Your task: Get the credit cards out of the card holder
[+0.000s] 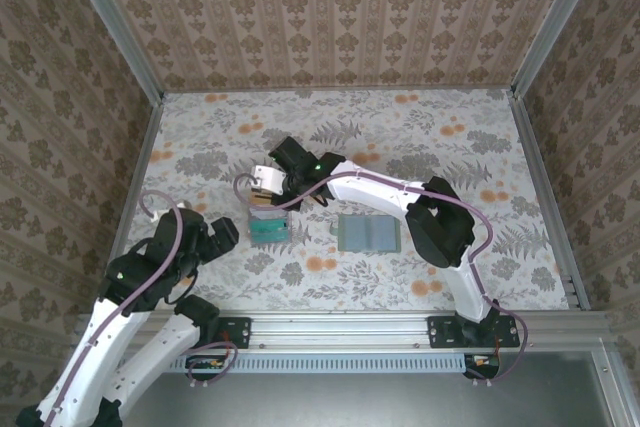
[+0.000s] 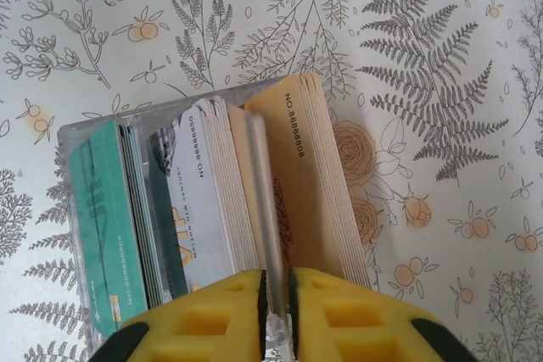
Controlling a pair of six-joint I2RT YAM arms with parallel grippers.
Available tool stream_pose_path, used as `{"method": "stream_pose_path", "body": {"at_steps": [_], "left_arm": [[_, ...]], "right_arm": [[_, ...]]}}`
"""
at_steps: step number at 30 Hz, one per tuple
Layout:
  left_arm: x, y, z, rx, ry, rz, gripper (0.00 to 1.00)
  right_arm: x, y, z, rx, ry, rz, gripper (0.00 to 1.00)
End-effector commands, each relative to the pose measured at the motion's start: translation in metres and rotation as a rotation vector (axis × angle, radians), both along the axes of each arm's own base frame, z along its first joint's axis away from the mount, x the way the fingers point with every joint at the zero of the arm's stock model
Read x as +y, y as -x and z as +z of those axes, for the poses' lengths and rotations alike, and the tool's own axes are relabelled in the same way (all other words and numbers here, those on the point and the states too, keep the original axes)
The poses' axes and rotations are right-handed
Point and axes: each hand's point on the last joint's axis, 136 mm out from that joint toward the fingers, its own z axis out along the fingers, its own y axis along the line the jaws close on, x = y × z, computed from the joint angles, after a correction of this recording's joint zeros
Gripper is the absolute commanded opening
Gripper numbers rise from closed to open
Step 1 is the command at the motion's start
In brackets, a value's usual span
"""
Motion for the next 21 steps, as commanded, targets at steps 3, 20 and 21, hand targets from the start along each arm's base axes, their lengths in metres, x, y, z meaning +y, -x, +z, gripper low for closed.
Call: {"method": "stream_pose_path", "body": {"at_steps": [3,20,21], "left_arm": [[0.004,0.004,-0.004,0.014,-0.008,0.012,1.0],[-0.039,-0.039,0.003,-0.035,0.041,-0.105,1.0],[-0.044,-0.043,0.003,-0.043,0.053,-0.112,1.0]], "right_arm": [[0.002,-0.01,0.011,-0.015,-0.011,-0.04,0.27],[-0.063,-0.033,0.072,0.06,-0.275,-0.46,0.41],[-0.071,-0.032,0.073,0.078,-0.291,-0.493,0.41]]}}
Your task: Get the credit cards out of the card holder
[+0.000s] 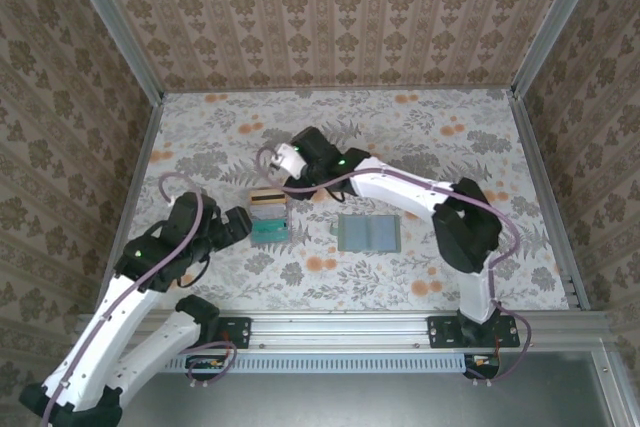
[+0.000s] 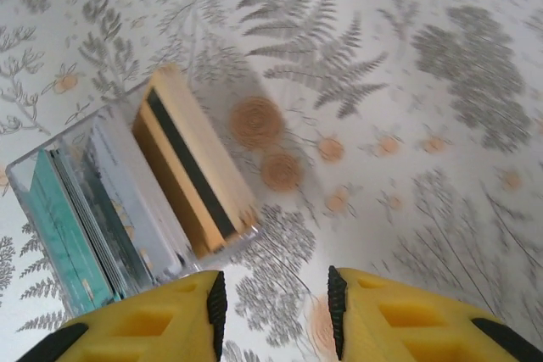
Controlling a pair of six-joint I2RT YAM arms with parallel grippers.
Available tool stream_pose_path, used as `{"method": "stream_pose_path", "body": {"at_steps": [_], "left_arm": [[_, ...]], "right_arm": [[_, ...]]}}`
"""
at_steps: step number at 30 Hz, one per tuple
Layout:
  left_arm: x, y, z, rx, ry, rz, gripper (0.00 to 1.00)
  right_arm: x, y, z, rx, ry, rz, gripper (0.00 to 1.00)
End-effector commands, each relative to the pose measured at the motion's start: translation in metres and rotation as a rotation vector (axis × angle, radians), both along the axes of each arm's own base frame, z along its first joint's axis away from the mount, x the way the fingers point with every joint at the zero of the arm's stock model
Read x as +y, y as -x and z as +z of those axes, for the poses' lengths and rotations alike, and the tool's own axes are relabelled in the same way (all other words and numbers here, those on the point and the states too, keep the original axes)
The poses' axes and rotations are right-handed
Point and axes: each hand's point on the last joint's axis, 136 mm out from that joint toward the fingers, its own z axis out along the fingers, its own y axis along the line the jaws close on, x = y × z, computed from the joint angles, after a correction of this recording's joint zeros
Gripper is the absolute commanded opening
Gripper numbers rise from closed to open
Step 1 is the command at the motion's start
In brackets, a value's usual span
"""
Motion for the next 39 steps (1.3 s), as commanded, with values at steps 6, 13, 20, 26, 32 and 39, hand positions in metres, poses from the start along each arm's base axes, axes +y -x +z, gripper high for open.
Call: {"method": "stream_pose_path", "body": {"at_steps": [6,13,20,26,32,39], "left_arm": [[-0.044,-0.038,0.005,-0.062,0.085,-0.089,1.0],[-0.098,-0.062,-0.011,-0.017,0.1,-0.192,1.0],[-0.157,-0.074,-0.034,0.06,0.127,-0.305,0.99],[-0.2,-0.073,-0.062,0.146,0.143,-0.394,0.95],[-0.235,-0.065,-0.083,0.219,0.17,-0.501,0.8],[-0.27,-0.052,-0.094,0.269,0.139,-0.62,0.68]], "right_arm": [[-0.061,0.007,0.031,0.051,-0.158,-0.309,0.44],[-0.123,0.025,0.018,0.101,-0.176,-0.532,0.43],[-0.198,0.047,0.0,0.196,-0.221,-0.789,0.38],[-0.222,0.071,-0.029,0.277,-0.217,-0.856,0.31],[-0.228,0.099,-0.074,0.434,-0.202,-0.932,0.28],[-0.248,0.122,-0.11,0.498,-0.151,-1.038,0.25]]}}
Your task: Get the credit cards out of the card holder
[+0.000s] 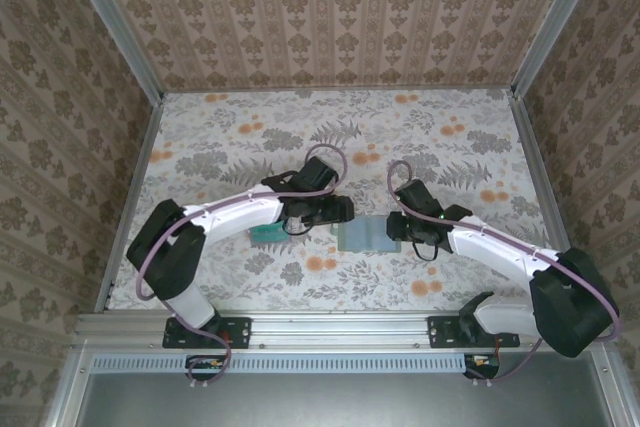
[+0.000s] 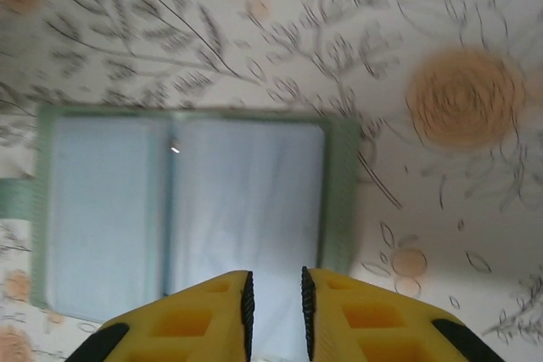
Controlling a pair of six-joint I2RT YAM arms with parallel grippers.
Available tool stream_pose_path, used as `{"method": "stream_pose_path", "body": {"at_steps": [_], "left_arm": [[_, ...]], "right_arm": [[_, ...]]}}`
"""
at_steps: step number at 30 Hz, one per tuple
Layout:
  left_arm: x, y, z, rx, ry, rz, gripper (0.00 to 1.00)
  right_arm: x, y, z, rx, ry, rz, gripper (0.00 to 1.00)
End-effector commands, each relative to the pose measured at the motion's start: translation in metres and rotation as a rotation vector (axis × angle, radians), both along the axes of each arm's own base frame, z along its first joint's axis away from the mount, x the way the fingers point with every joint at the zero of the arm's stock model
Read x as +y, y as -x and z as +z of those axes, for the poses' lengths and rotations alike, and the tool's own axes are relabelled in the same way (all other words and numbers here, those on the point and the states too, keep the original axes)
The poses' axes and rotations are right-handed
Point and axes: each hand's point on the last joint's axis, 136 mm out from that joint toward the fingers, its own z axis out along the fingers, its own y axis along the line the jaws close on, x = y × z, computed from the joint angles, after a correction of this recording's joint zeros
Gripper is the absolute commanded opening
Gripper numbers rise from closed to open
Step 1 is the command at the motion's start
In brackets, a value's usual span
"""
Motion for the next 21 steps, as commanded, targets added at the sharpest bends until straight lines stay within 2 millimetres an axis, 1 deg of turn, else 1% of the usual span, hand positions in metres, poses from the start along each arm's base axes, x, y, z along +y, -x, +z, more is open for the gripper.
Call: {"method": "stream_pose_path", "body": {"at_steps": [1,3,5,9,13,21], "left_arm": [[-0.019,0.006,0.007,0.004,0.025,-0.082,0.66],[-0.025,0.007,0.003,0.021,0.028,-0.098,0.61],[-0.03,0.011,-0.003,0.041,0.025,-0.117,0.55],[-0.033,0.017,-0.018,0.083,0.001,-0.123,0.5],[-0.032,0.02,-0.031,0.112,-0.015,-0.121,0.5],[-0.026,0.021,-0.049,0.152,-0.069,-0.102,0.5]], "right_arm": [[-0.009,0.011,-0.015,0.062,0.002,-0.062,0.25],[-0.011,0.014,-0.022,0.081,0.009,-0.068,0.25],[-0.011,0.016,-0.028,0.098,0.009,-0.075,0.25],[-0.01,0.017,-0.035,0.106,-0.004,-0.085,0.24],[-0.009,0.017,-0.039,0.113,-0.006,-0.082,0.25],[-0.006,0.014,-0.039,0.115,-0.009,-0.072,0.24]]}}
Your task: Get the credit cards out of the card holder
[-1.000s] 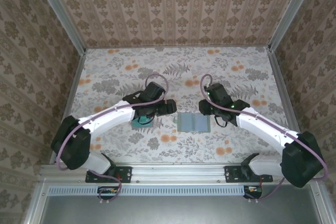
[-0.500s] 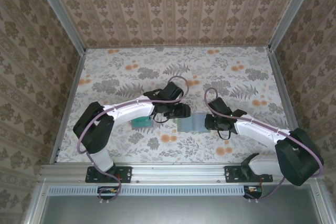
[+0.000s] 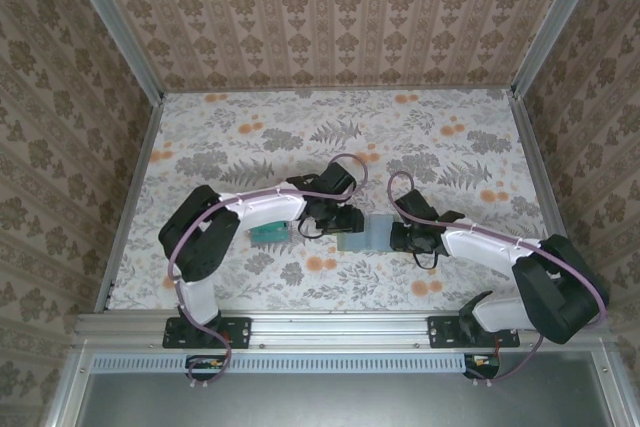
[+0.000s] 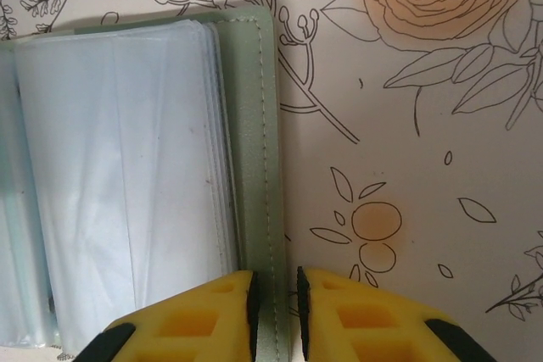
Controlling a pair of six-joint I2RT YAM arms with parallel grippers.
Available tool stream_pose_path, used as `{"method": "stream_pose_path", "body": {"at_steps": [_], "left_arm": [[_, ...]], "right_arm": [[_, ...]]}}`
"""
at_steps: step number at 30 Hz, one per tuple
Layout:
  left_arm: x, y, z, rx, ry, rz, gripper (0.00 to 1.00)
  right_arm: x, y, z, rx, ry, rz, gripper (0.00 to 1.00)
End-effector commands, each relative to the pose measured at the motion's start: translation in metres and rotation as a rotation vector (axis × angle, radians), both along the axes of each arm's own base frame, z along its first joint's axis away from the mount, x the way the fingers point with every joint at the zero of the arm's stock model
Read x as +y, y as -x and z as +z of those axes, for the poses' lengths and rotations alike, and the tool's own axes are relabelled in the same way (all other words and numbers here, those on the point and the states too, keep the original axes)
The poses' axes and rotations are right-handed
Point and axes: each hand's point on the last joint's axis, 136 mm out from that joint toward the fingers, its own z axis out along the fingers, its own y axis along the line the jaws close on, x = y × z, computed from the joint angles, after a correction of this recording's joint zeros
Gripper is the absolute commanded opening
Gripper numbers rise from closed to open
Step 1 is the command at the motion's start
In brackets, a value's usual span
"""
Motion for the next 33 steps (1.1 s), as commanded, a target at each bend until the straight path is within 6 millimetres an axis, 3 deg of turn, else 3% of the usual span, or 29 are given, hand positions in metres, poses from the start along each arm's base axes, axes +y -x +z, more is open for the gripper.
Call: {"method": "stream_pose_path", "body": {"at_steps": [1,6,19,24,29,33], "left_arm": [[0.002,0.005,-0.008,0.037,-0.036,0.001,0.49],[0.003,0.005,-0.013,0.045,-0.051,-0.004,0.49],[-0.025,0.009,-0.006,0.06,0.075,-0.086,0.51],[-0.028,0.008,0.001,0.045,0.097,-0.097,0.58],[-0.033,0.007,0.007,0.038,0.123,-0.11,0.76],[-0.038,0.007,0.016,0.021,0.141,-0.126,0.78]], "right_arm": [[0.002,-0.001,-0.001,0.009,-0.017,-0.012,0.24],[0.002,-0.001,-0.001,0.01,-0.017,-0.011,0.24],[0.005,-0.002,-0.005,0.02,-0.029,-0.009,0.23],[0.006,-0.002,-0.006,0.025,-0.03,-0.008,0.23],[0.007,-0.003,-0.006,0.027,-0.032,-0.007,0.23],[0.007,-0.002,-0.006,0.029,-0.029,-0.008,0.23]]}}
